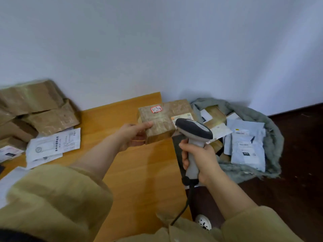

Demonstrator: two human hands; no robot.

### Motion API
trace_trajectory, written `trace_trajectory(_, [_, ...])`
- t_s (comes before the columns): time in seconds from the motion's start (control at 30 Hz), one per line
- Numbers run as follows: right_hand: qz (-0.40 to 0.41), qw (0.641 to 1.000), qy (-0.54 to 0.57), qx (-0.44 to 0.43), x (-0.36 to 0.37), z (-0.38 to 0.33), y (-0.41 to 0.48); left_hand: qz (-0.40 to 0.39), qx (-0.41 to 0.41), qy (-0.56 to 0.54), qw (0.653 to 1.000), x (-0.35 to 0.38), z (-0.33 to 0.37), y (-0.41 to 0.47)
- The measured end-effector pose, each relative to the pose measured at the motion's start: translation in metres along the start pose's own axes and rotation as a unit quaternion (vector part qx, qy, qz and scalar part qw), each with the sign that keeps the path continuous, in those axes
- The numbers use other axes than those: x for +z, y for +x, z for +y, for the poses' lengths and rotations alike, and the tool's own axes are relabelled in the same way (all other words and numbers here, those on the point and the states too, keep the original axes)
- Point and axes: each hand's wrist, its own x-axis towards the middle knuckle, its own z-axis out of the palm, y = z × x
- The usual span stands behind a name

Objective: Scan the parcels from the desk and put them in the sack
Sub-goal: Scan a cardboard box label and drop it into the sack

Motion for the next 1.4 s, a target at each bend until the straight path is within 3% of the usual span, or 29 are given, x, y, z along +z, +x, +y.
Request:
trace_trajectory(0.17, [0.111, 0.991, 0.072, -0.005, -0.082, -0.012, 0.002, -0.110, -0.069, 0.010, 0.992, 0.126, 0.017, 0.034])
trace_trajectory(0.4, [0.228, 0.964, 0.135, 0.007, -0.184, -0.009, 0.003, -0.173, -0.171, -0.011, 0.970, 0.285, 0.020, 0.061])
trace_trajectory(0.6, [0.253, 0.955, 0.152, 0.023, -0.226, 0.002, 0.013, -0.136, -0.235, -0.064, 0.960, 0.374, 0.006, 0.087])
trace_trajectory(0.73, [0.251, 0.954, 0.159, 0.035, -0.234, 0.010, 0.023, -0.112, -0.214, -0.095, 0.966, 0.404, -0.001, 0.107])
trace_trajectory(0.93, [0.235, 0.961, 0.125, 0.070, -0.220, 0.017, 0.023, -0.114, -0.152, 0.118, 0.975, 0.381, -0.003, 0.103])
trace_trajectory(1.03, [0.207, 0.966, 0.126, 0.085, -0.201, 0.018, 0.024, -0.111, -0.024, 0.239, 0.964, 0.350, -0.007, 0.094])
trace_trajectory(1.1, [0.188, 0.969, 0.127, 0.096, -0.183, 0.018, 0.025, -0.102, 0.082, 0.334, 0.933, 0.322, -0.006, 0.086])
trace_trajectory(1.23, [0.140, 0.974, 0.119, 0.132, -0.134, 0.020, 0.025, -0.064, 0.209, 0.435, 0.874, 0.252, -0.010, 0.071])
trace_trajectory(1.4, [0.062, 0.982, 0.075, 0.165, -0.055, 0.031, 0.024, 0.023, 0.215, 0.482, 0.849, 0.139, -0.028, 0.054])
